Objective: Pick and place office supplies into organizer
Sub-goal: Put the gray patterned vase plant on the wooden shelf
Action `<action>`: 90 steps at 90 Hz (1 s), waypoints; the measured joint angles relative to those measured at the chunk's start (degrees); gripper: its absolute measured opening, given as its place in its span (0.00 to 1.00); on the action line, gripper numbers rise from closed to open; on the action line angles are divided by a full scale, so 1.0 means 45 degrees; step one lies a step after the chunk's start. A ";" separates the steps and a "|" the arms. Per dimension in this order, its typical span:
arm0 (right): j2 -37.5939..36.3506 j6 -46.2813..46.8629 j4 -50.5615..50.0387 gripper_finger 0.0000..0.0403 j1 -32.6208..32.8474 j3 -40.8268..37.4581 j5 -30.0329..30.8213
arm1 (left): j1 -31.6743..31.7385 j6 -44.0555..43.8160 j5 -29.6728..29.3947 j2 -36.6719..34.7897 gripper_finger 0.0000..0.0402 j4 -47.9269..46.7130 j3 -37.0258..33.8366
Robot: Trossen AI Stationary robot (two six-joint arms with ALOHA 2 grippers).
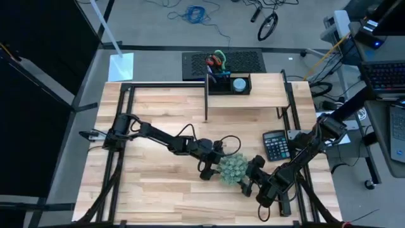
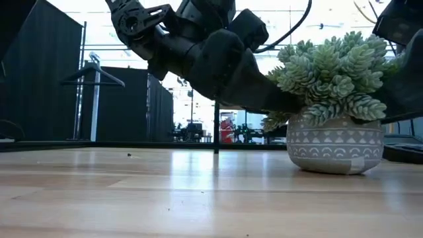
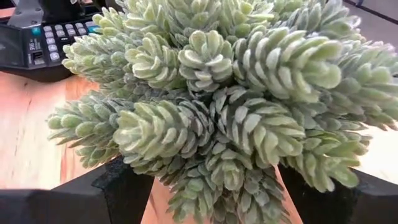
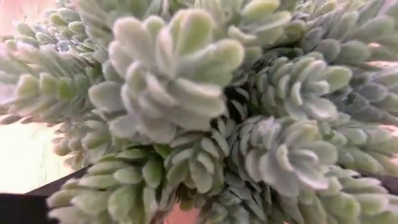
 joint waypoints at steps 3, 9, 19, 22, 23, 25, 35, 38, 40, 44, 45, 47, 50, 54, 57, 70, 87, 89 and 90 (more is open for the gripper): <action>0.0000 -0.0004 0.0005 0.96 -0.0031 0.0000 0.0017 | 0.0000 -0.0003 -0.0058 0.0000 0.77 0.0003 0.0000; 0.0000 -0.0005 0.0014 0.96 -0.0056 -0.0005 0.0034 | -0.0006 -0.0075 -0.0270 0.0000 0.77 0.0047 -0.0005; 0.0000 0.0013 0.0015 0.96 -0.0067 -0.0005 -0.0136 | -0.0024 -0.0845 -0.0440 0.0005 0.77 0.0128 0.0008; -0.0006 0.0029 0.0010 0.96 -0.0072 -0.0005 -0.0222 | -0.0024 -0.1069 -0.0441 0.0005 0.77 0.0134 0.0024; -0.0012 0.0029 0.0010 0.96 -0.0076 -0.0005 -0.0254 | -0.0024 -0.1140 -0.0441 0.0005 0.77 0.0134 0.0030; -0.0019 0.0034 0.0005 0.96 -0.0077 -0.0005 -0.0306 | -0.0024 -0.1268 -0.0441 0.0005 0.77 0.0134 0.0036; -0.0024 0.0044 0.0010 0.96 -0.0087 -0.0005 -0.0469 | 0.0005 -0.1692 -0.0428 0.0005 0.77 0.0134 0.0057; -0.0024 0.0045 0.0010 0.96 -0.0089 -0.0005 -0.0498 | 0.0017 -0.1677 -0.0423 0.0005 0.77 0.0134 0.0058; -0.0024 0.0044 0.0010 0.96 -0.0093 -0.0005 -0.0518 | 0.0024 -0.1606 -0.0409 0.0005 0.77 0.0130 0.0058; -0.0024 0.0034 0.0010 0.96 -0.0096 -0.0005 -0.0529 | 0.0024 -0.1491 -0.0397 0.0005 0.77 0.0097 0.0060; -0.0024 0.0034 0.0010 0.96 -0.0096 -0.0005 -0.0529 | 0.0024 -0.1464 -0.0397 0.0005 0.77 0.0082 0.0063; -0.0024 0.0033 0.0011 0.96 -0.0097 -0.0005 -0.0529 | 0.0024 -0.1389 -0.0397 0.0005 0.77 0.0047 0.0070; -0.0024 0.0029 0.0016 0.96 -0.0101 -0.0005 -0.0528 | 0.0024 -0.1295 -0.0398 0.0005 0.77 -0.0051 0.0084; -0.0024 0.0024 0.0023 0.96 -0.0101 -0.0005 -0.0498 | 0.0014 -0.1221 -0.0465 0.0005 0.77 -0.0156 0.0105; -0.0021 0.0026 0.0033 0.96 -0.0101 -0.0005 -0.0481 | -0.0023 -0.1209 -0.0695 0.0005 0.77 -0.0217 0.0110; -0.0007 0.0015 0.0054 0.96 -0.0111 -0.0010 -0.0363 | -0.0131 -0.1190 -0.1499 0.0005 0.77 -0.0195 0.0117; 0.0039 0.0005 -0.0144 0.96 -0.0125 -0.0068 0.0328 | -0.0107 -0.1166 -0.2053 0.0034 0.77 0.0369 0.0083; 0.0039 0.0005 -0.0165 0.96 -0.0128 -0.0068 0.0369 | -0.0092 -0.1171 -0.2062 0.0034 0.77 0.0372 0.0083; 0.0039 0.0005 -0.0176 0.96 -0.0131 -0.0068 0.0381 | -0.0092 -0.1171 -0.2059 0.0034 0.77 0.0372 0.0083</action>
